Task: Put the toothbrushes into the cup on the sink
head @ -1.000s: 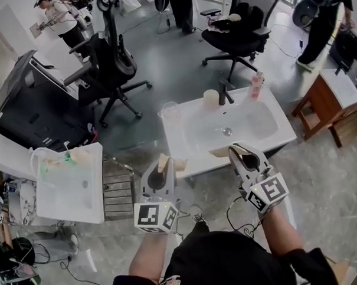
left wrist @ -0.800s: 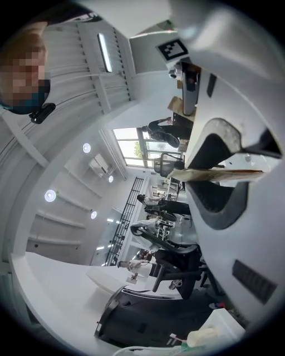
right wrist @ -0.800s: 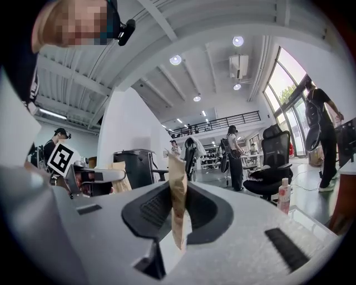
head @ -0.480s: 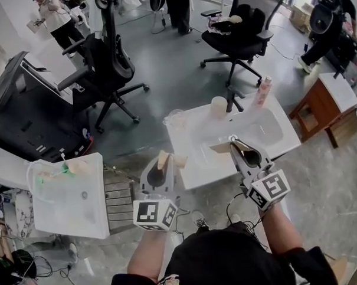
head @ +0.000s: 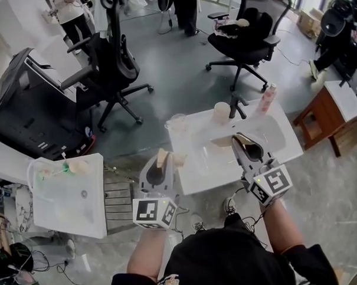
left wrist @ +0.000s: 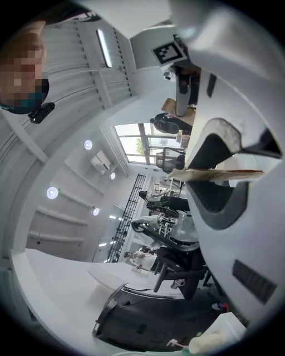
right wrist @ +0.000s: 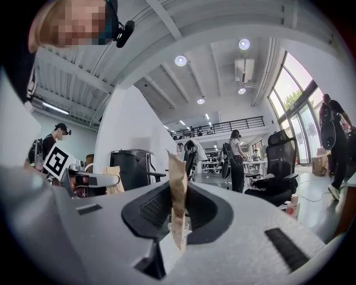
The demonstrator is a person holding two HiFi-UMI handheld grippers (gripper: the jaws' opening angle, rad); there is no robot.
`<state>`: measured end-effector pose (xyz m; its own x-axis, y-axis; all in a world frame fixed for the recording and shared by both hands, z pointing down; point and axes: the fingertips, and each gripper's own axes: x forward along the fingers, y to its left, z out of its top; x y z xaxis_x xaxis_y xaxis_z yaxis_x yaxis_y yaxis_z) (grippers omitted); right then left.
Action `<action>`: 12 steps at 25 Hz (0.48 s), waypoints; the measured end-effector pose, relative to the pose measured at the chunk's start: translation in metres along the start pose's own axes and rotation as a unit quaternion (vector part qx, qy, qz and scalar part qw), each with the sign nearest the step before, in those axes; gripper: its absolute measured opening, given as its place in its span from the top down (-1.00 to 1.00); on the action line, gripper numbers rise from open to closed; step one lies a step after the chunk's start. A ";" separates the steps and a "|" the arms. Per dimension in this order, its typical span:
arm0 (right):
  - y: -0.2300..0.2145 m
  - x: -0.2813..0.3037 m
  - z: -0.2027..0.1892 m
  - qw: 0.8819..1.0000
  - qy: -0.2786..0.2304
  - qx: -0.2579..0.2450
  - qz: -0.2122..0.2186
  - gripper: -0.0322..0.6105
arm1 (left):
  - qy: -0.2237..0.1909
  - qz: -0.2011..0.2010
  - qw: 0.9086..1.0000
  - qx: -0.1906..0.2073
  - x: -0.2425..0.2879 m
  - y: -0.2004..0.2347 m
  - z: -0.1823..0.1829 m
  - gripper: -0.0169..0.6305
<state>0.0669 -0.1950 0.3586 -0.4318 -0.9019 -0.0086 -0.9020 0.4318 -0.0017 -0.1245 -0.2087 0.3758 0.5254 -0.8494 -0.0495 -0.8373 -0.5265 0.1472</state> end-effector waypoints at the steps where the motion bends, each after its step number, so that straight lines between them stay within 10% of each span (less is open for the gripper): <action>1: -0.005 0.002 0.001 1.000 -0.001 0.001 0.003 0.68 | -0.001 0.004 1.000 0.002 0.003 -0.001 0.001 0.76; 12: -0.053 0.013 0.004 0.999 -0.006 0.008 0.047 0.68 | -0.008 0.049 0.999 0.019 0.041 -0.024 0.012 0.76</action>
<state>0.1093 -0.2293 0.3544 -0.5136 -0.8578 -0.0213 -0.8576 0.5140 -0.0168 -0.0845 -0.2313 0.3588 0.4377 -0.8976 -0.0521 -0.8903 -0.4408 0.1143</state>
